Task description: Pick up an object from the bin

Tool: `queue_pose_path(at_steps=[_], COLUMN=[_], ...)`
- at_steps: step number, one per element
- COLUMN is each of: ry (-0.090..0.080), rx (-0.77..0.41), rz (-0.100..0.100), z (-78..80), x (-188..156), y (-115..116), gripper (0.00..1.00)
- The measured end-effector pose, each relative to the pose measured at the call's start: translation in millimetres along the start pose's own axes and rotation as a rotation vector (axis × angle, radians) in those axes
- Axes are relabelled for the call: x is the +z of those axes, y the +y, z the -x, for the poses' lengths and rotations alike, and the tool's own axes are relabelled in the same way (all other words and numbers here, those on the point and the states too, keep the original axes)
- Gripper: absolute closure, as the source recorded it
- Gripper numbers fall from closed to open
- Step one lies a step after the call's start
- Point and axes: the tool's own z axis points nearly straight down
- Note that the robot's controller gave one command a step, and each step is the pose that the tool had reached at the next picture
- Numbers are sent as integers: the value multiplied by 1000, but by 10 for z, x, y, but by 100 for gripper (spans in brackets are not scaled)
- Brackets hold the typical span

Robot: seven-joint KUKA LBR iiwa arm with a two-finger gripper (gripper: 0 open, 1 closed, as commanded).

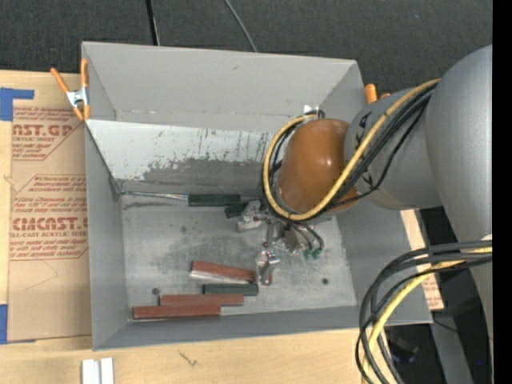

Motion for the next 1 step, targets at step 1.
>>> queue_pose_path(at_steps=[1], ry=[2], rx=[0], rz=[0], z=[-4], x=[0], y=[0], gripper=[0])
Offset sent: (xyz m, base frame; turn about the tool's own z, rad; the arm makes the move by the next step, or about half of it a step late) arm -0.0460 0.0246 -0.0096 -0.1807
